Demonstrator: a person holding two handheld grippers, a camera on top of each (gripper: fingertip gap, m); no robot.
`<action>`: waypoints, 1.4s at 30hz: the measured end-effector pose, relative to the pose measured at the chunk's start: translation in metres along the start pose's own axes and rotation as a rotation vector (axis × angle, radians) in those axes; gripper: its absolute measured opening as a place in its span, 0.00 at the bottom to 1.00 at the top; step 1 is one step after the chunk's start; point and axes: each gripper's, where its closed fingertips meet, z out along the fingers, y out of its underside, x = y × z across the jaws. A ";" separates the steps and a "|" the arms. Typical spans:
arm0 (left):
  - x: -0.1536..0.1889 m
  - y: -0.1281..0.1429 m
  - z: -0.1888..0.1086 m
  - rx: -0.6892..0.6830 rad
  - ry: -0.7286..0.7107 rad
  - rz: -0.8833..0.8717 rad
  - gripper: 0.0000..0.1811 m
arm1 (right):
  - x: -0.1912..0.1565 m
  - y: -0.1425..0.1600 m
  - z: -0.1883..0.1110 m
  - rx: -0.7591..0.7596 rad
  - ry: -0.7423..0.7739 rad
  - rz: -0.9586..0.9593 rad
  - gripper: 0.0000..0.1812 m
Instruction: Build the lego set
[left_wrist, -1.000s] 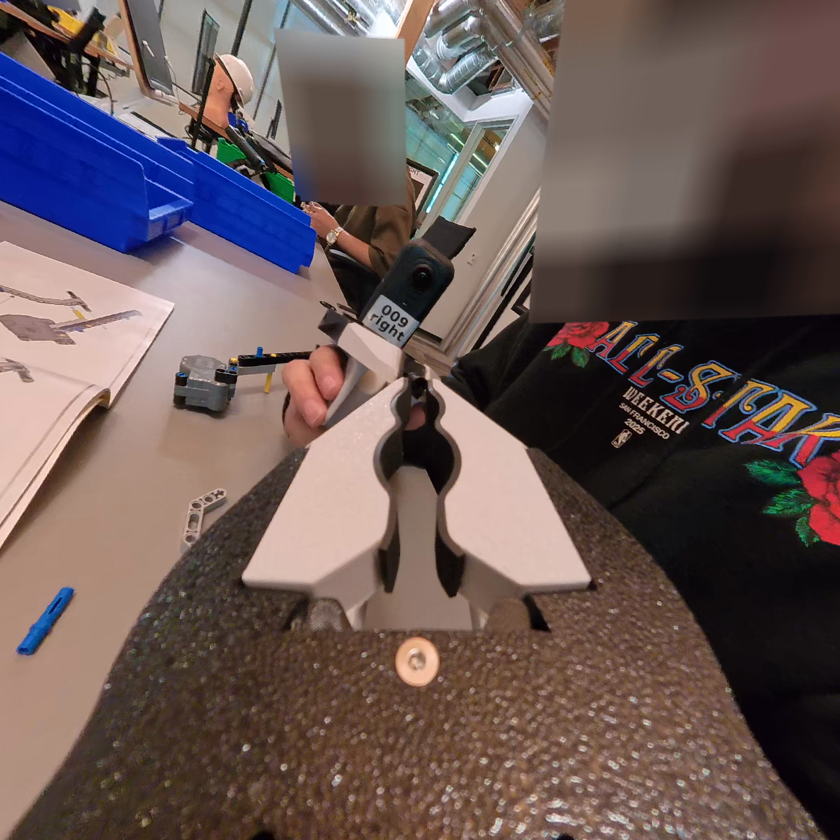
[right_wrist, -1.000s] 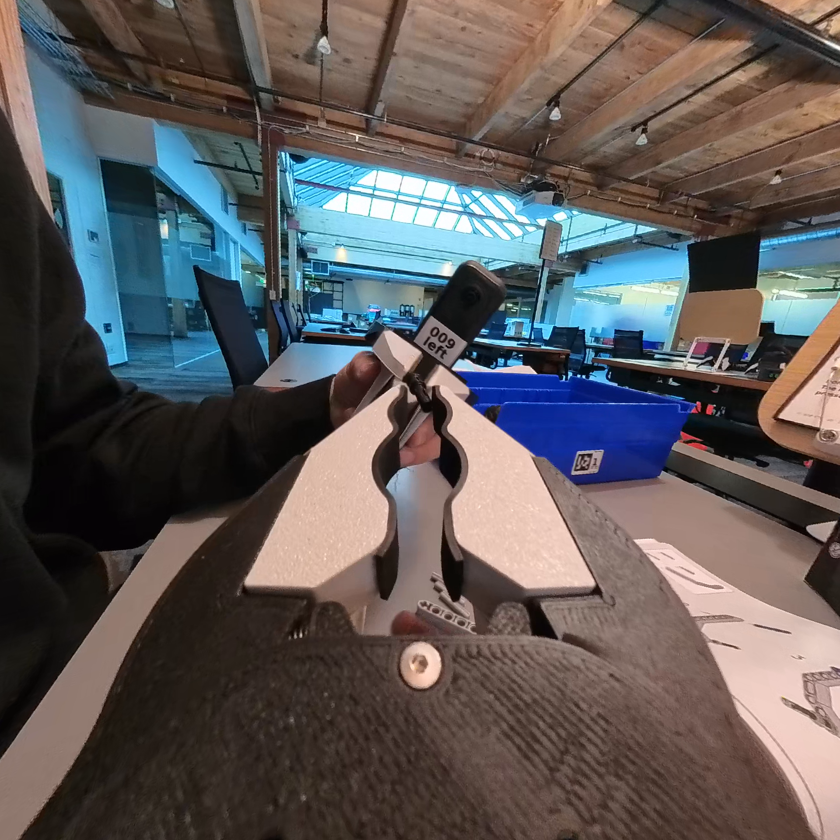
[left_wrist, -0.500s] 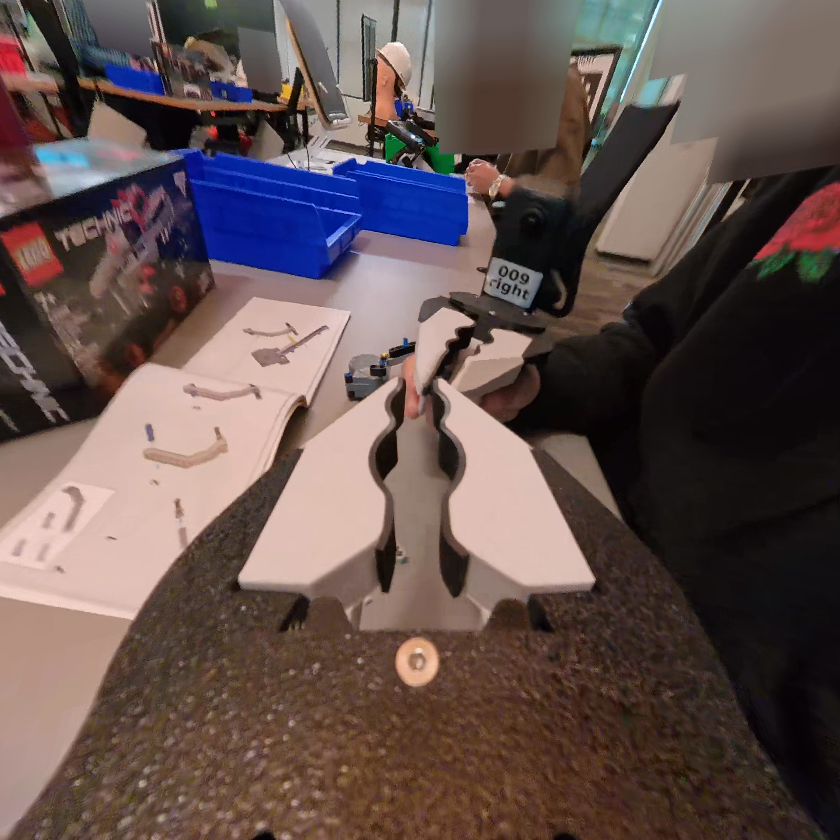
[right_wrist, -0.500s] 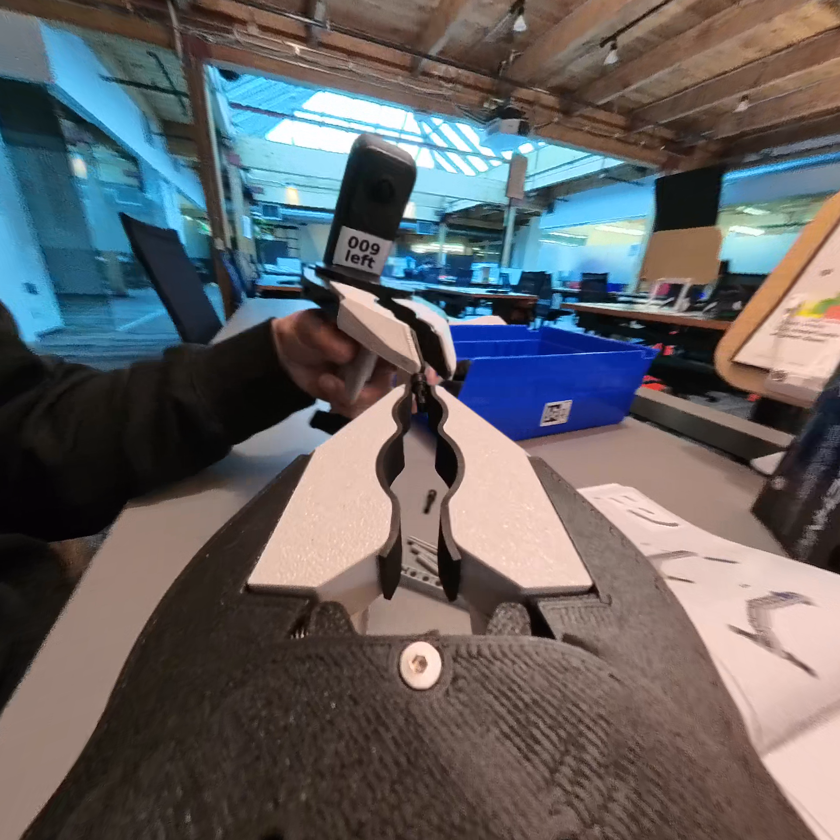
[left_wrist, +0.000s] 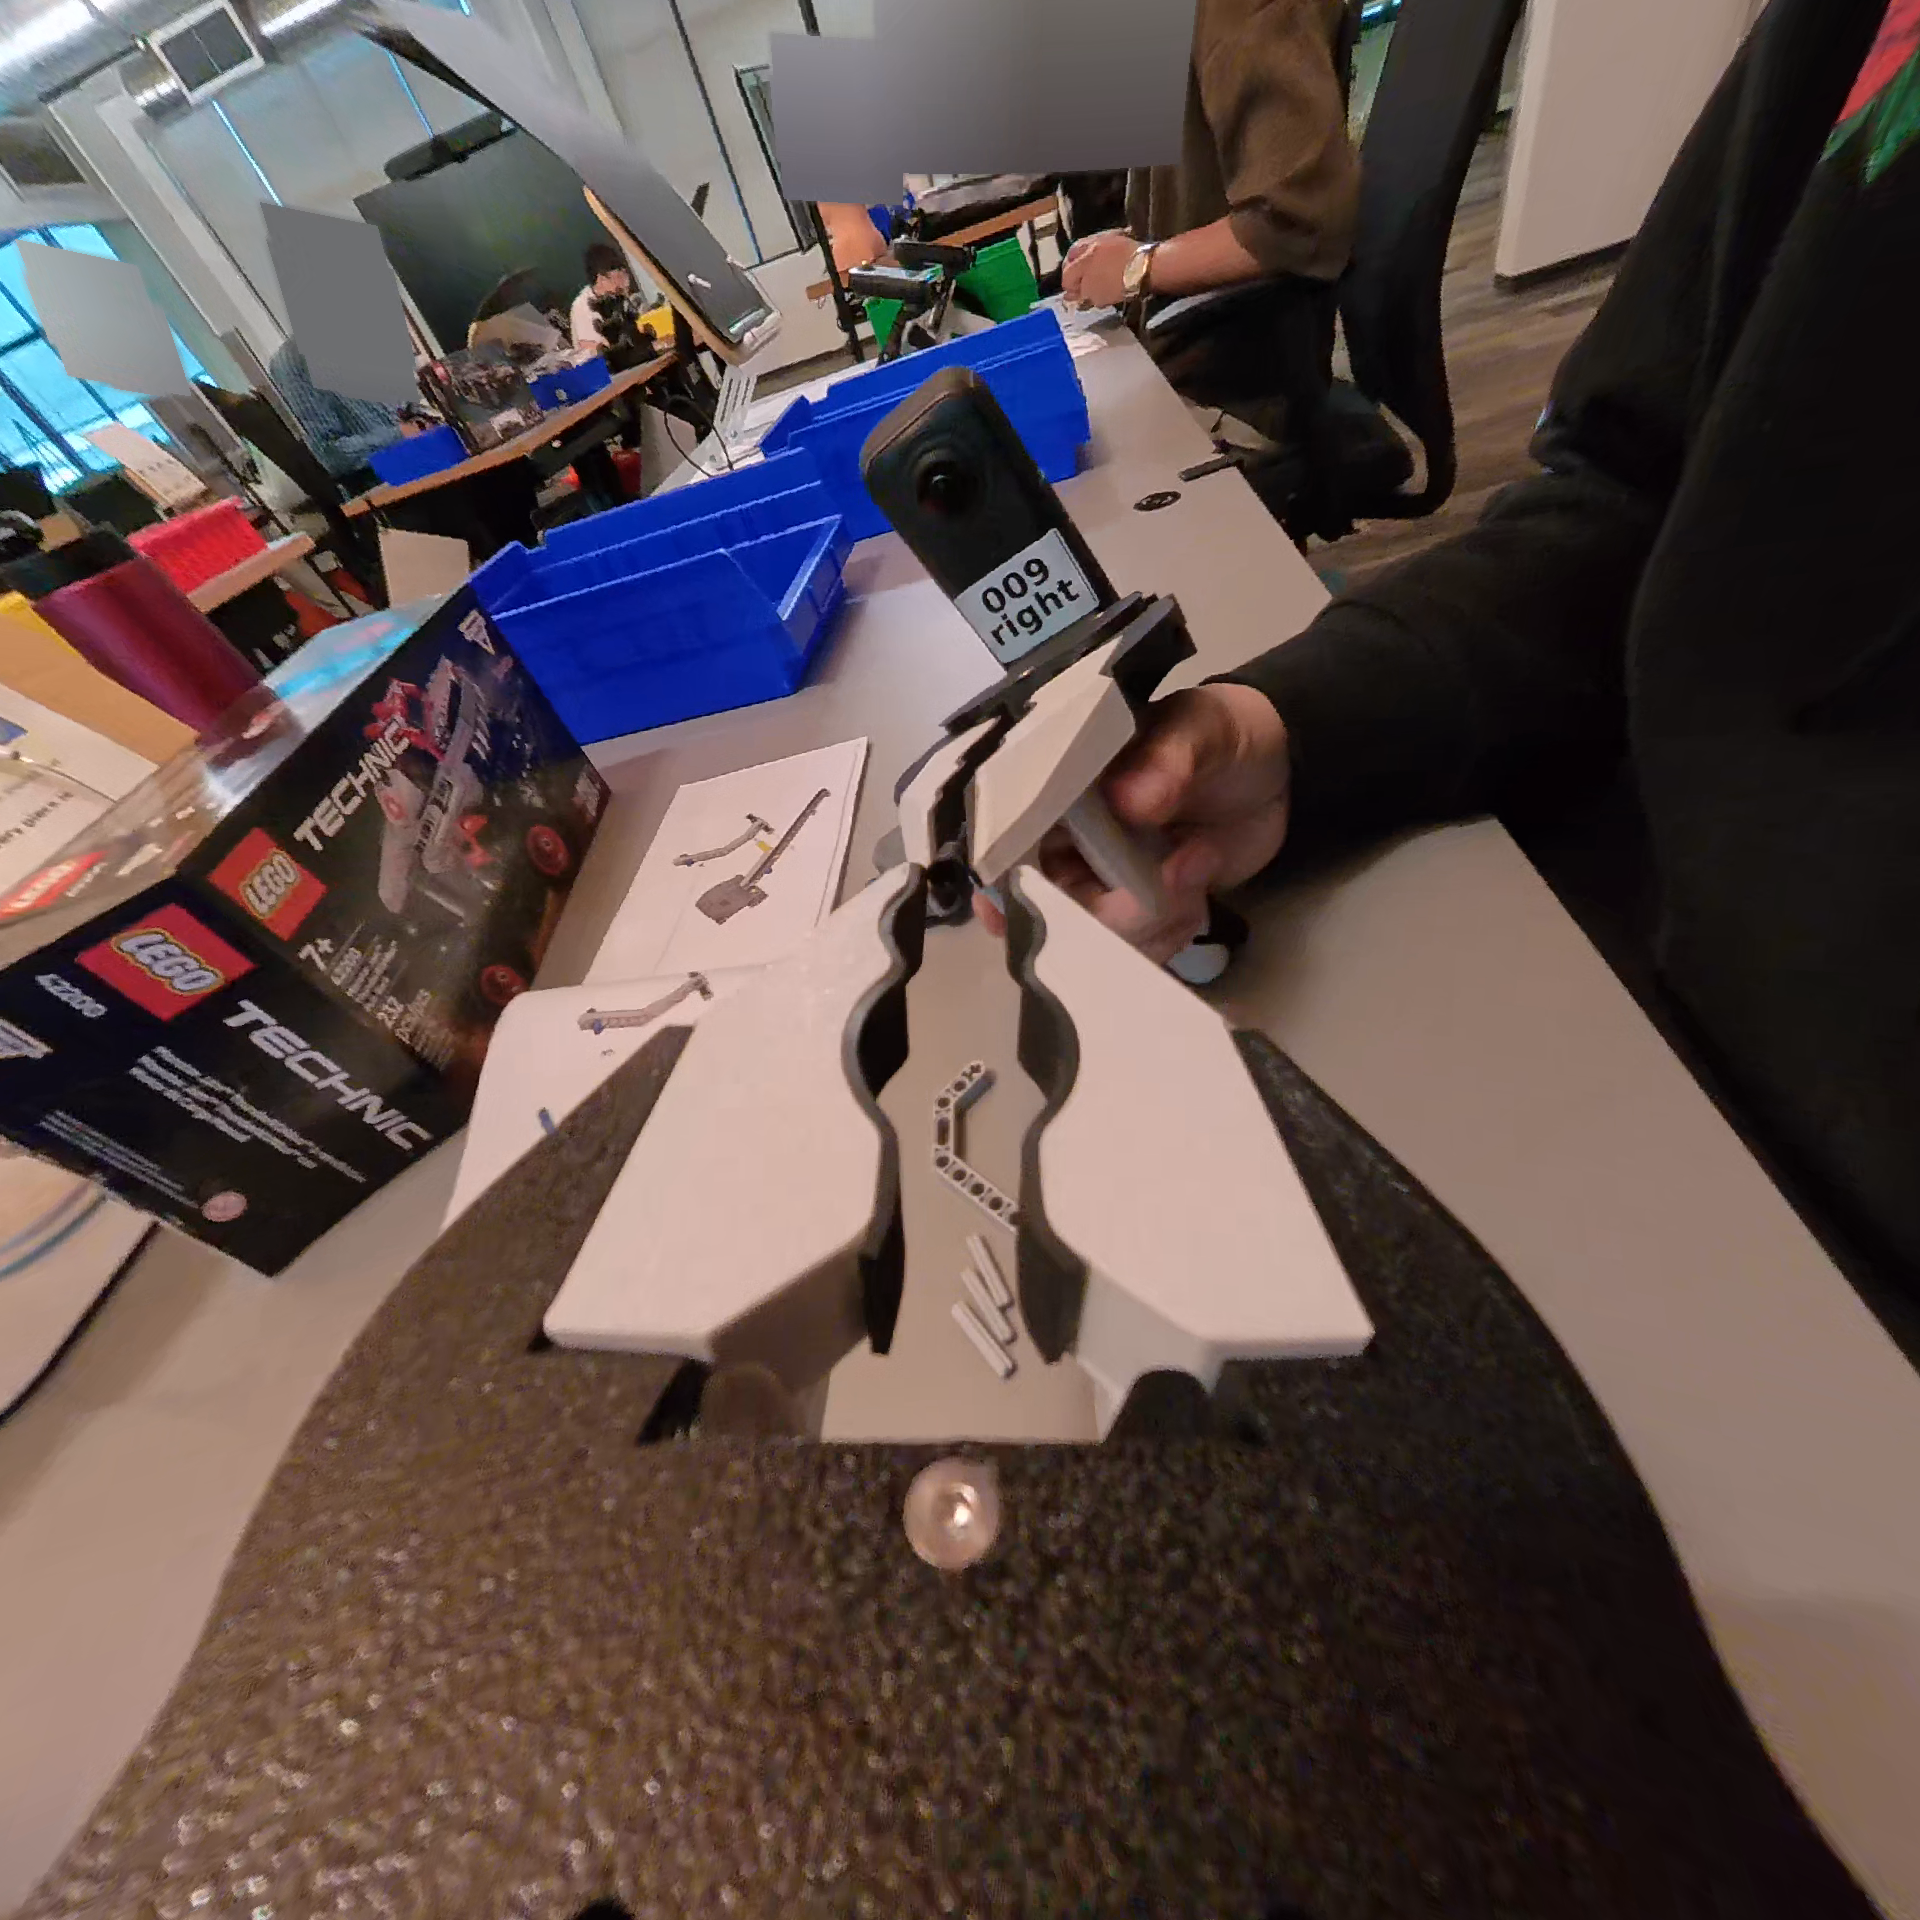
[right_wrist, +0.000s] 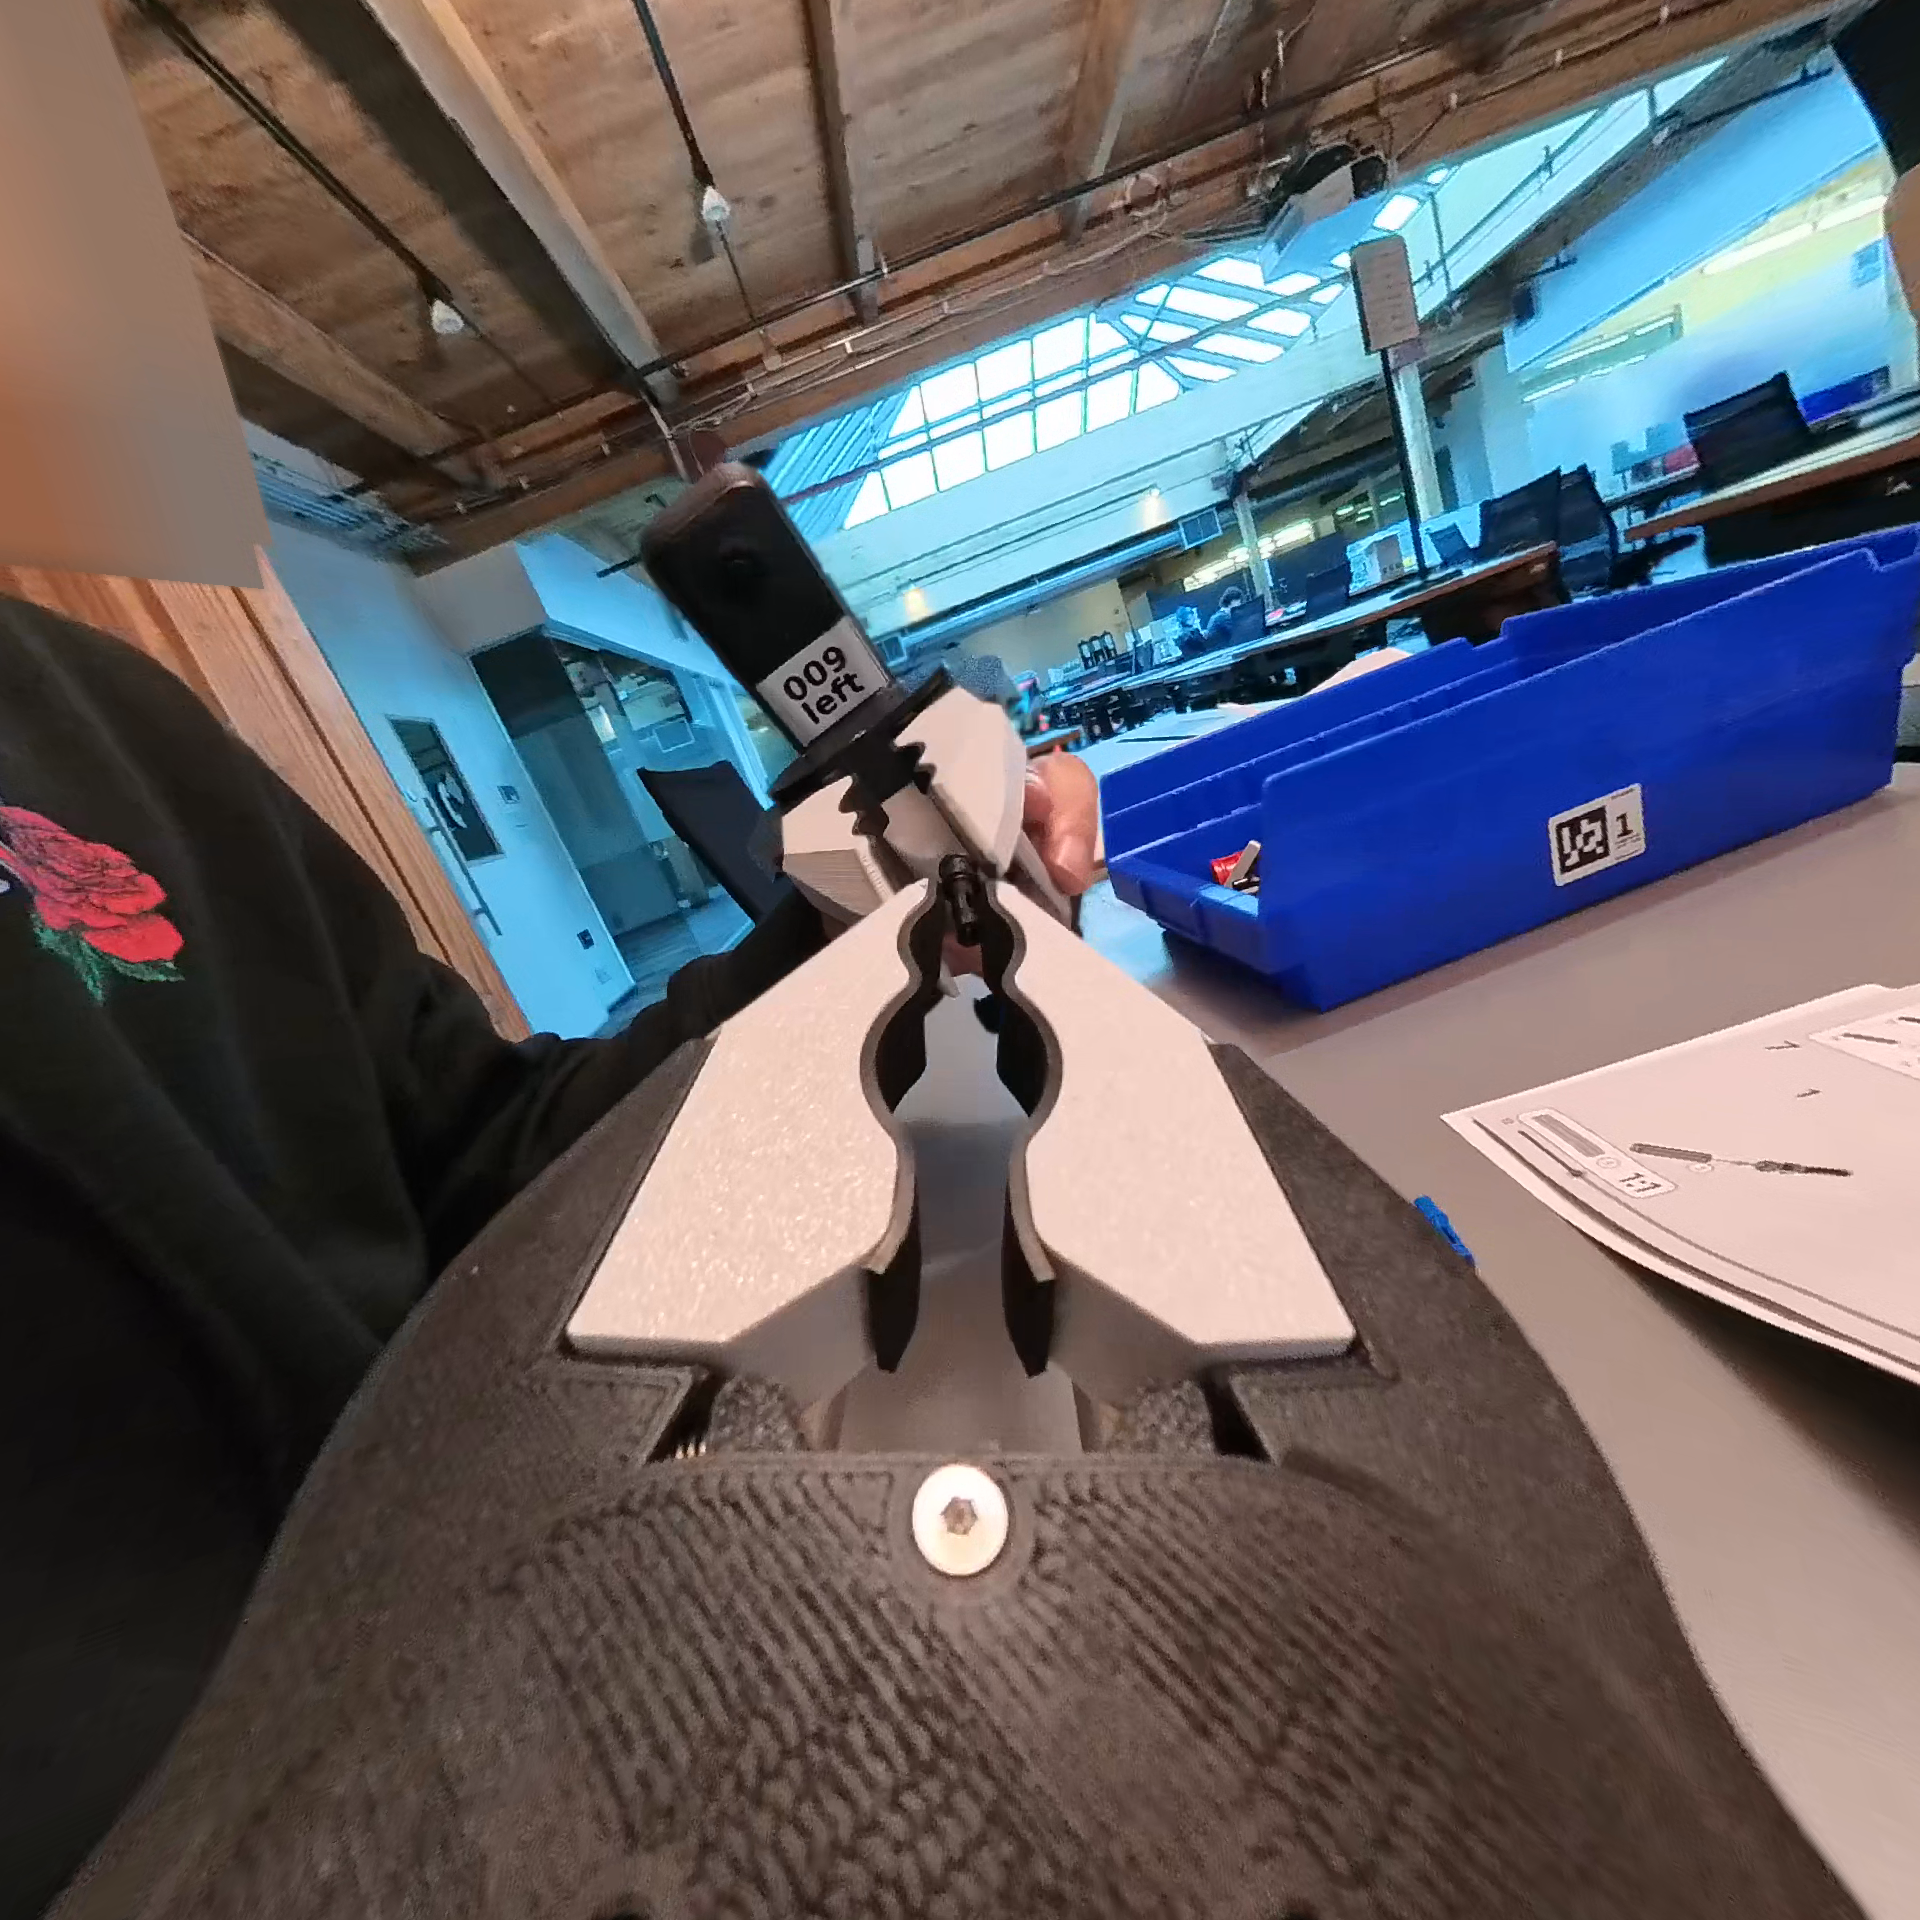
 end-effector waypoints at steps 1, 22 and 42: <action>-0.001 0.000 0.000 -0.001 -0.009 0.022 0.07 | 0.000 0.000 0.000 0.002 -0.004 0.012 0.02; 0.012 0.002 -0.004 -0.019 0.026 0.203 0.02 | -0.009 0.010 0.000 -0.048 -0.145 0.228 0.02; 0.011 -0.001 -0.005 -0.040 0.003 0.268 0.02 | -0.008 0.005 0.000 0.015 -0.158 0.297 0.04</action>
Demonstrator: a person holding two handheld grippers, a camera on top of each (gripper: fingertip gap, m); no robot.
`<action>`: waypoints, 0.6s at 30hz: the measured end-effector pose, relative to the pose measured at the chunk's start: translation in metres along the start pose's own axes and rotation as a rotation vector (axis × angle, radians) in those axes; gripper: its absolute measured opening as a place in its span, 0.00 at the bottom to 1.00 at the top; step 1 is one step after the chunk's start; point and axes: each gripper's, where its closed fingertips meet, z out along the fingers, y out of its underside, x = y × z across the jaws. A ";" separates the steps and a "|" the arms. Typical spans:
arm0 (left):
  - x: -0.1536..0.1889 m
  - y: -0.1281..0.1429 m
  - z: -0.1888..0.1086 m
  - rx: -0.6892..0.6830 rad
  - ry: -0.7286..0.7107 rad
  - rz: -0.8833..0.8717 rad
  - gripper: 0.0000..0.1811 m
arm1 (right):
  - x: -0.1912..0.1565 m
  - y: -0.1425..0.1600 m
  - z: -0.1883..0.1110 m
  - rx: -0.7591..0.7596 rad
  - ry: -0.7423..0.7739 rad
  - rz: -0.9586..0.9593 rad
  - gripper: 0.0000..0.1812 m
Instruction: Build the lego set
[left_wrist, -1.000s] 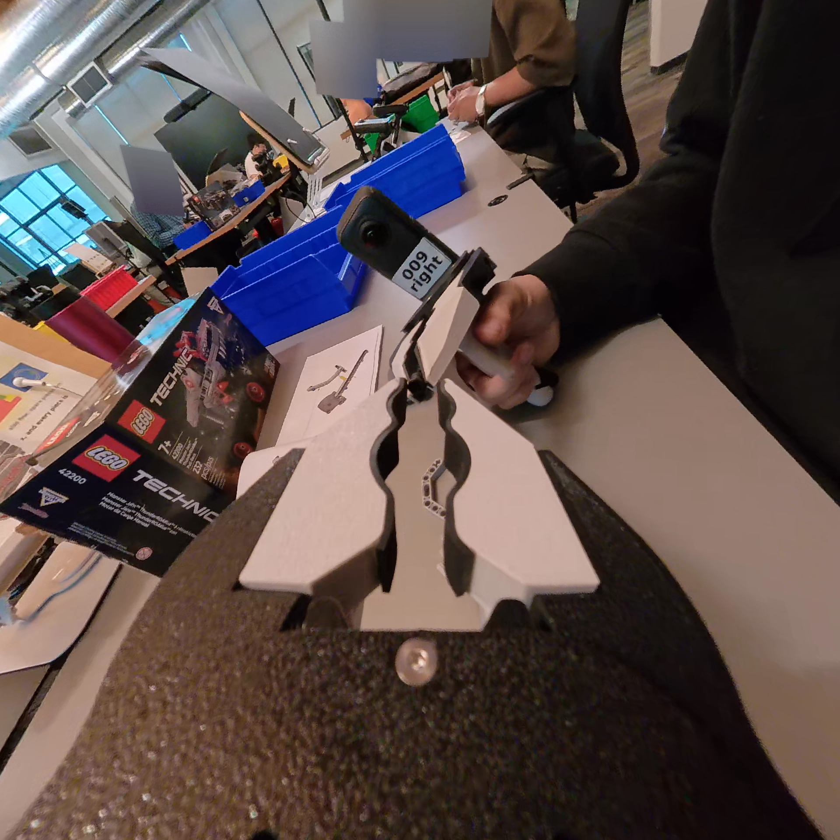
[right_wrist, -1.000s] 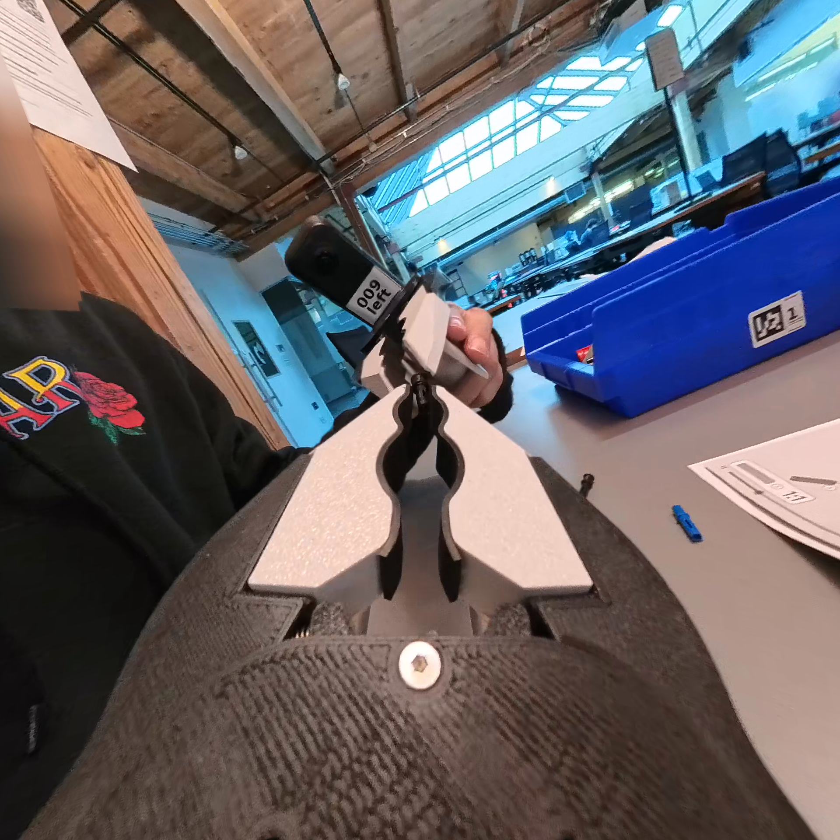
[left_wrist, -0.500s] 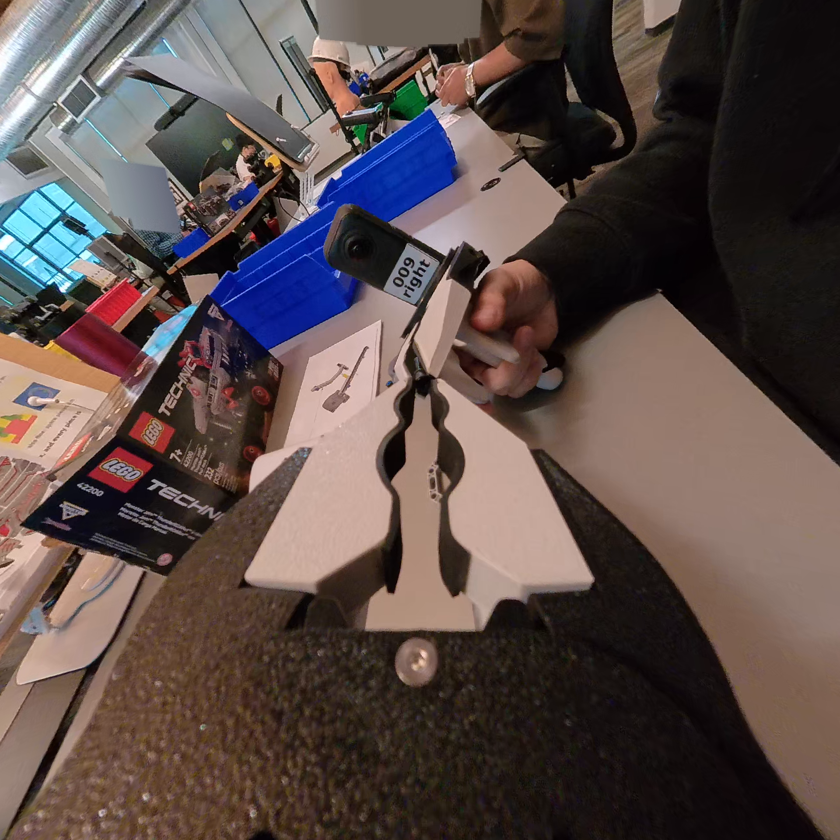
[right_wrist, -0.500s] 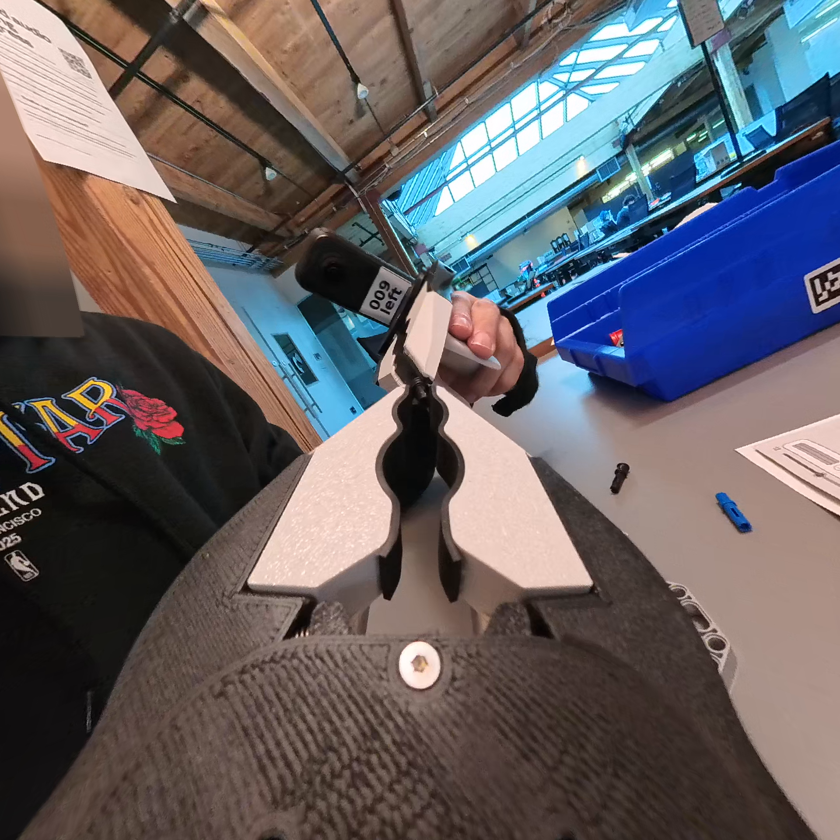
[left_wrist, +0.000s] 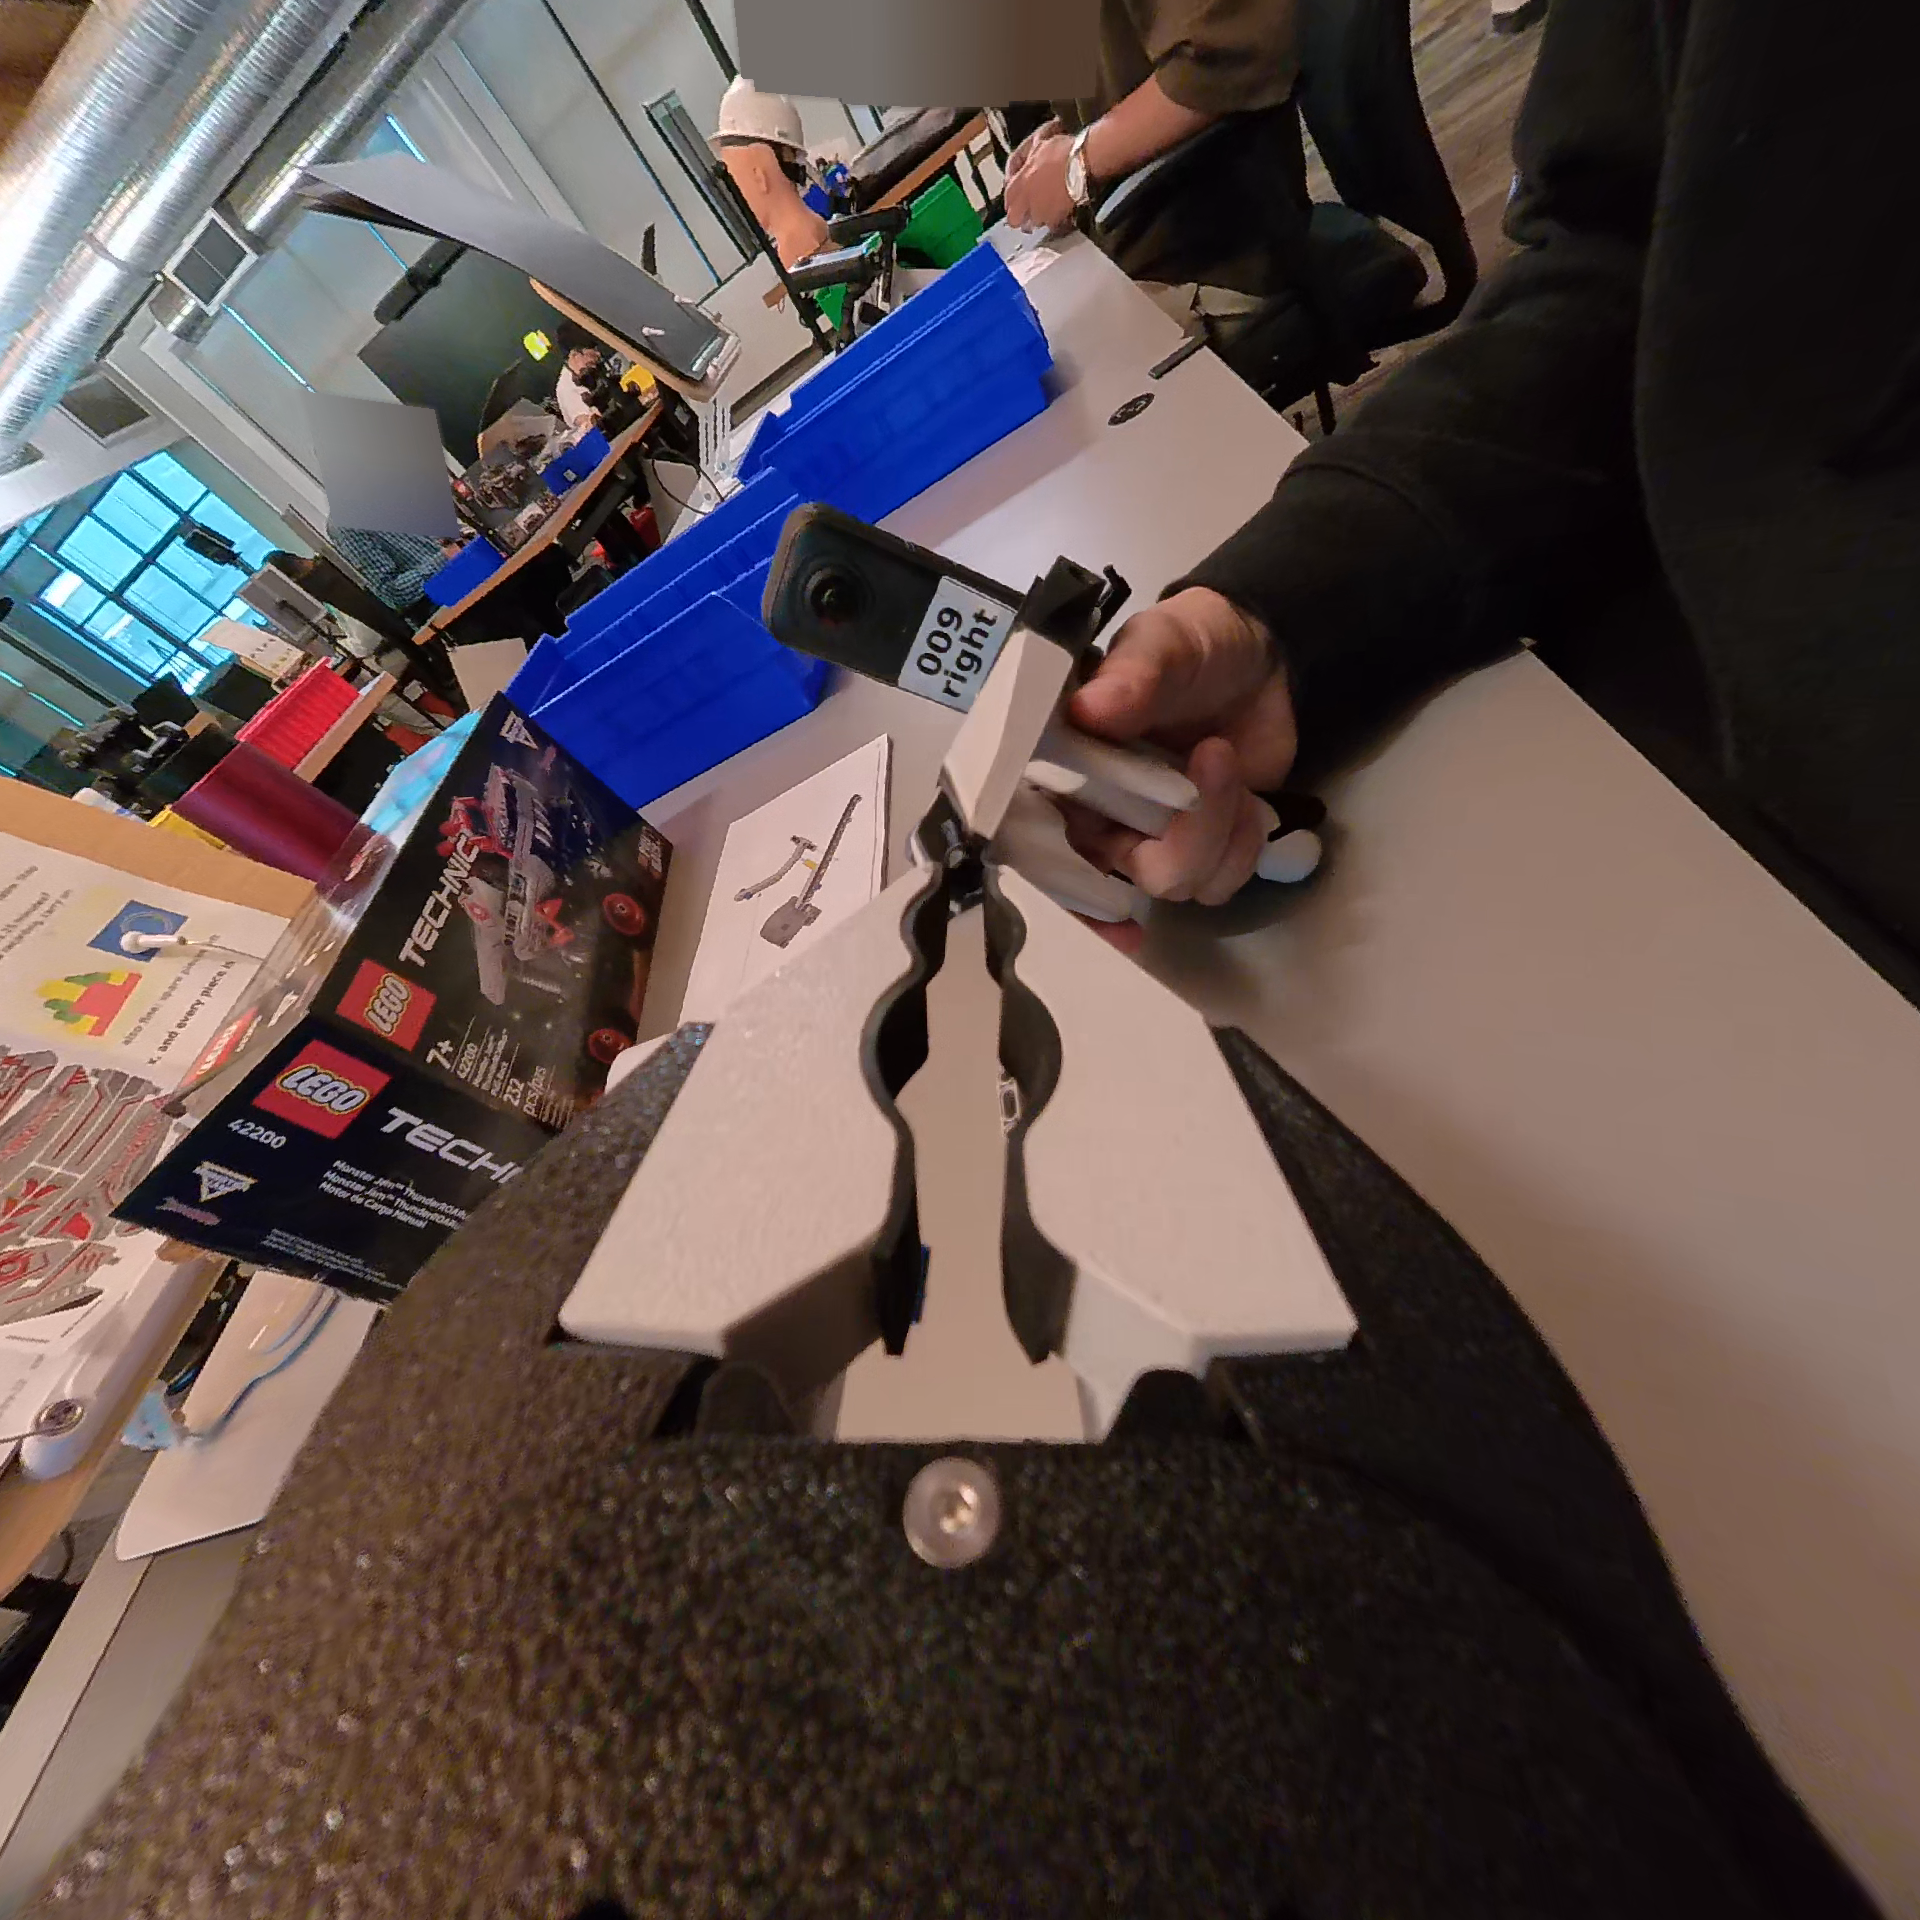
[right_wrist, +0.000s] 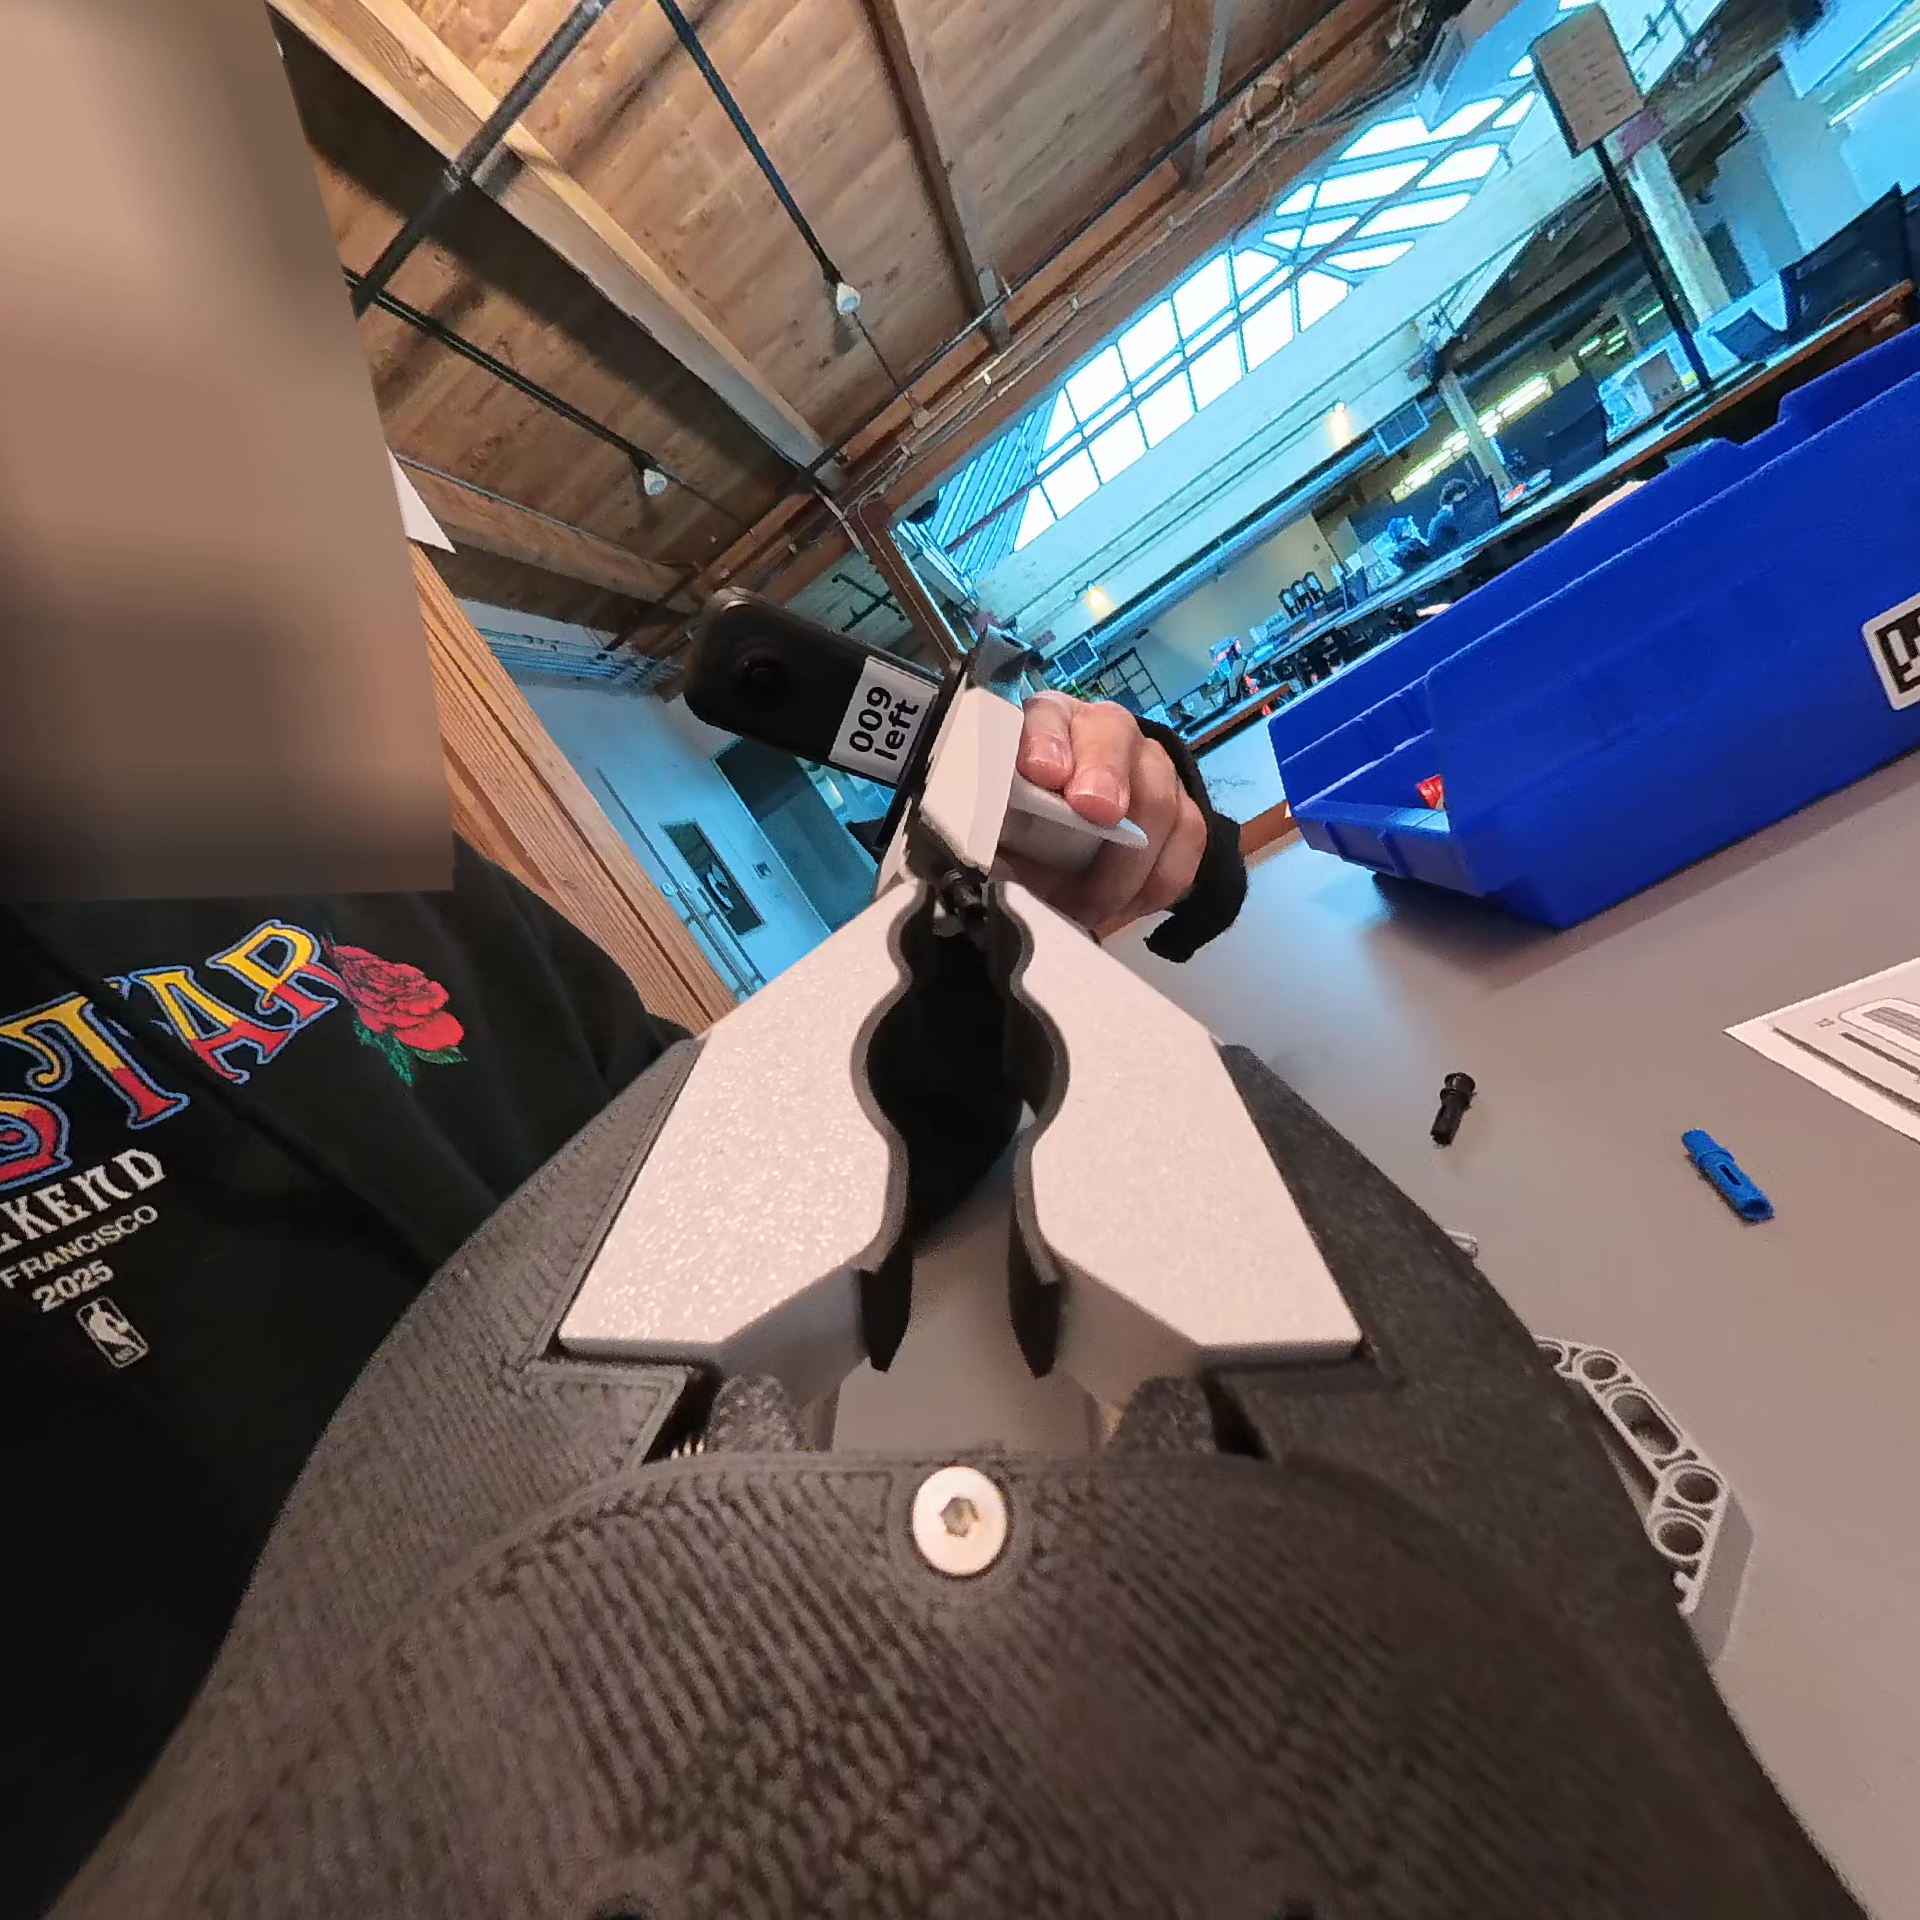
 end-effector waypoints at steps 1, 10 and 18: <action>-0.001 0.000 0.000 0.004 -0.004 -0.003 0.02 | 0.000 -0.001 0.000 0.008 -0.002 0.005 0.05; 0.001 0.003 0.002 -0.013 0.004 0.005 0.02 | 0.002 0.001 0.001 0.005 0.023 -0.012 0.03; -0.001 0.005 0.001 -0.021 -0.004 0.010 0.02 | 0.004 0.001 0.002 -0.003 0.035 -0.025 0.02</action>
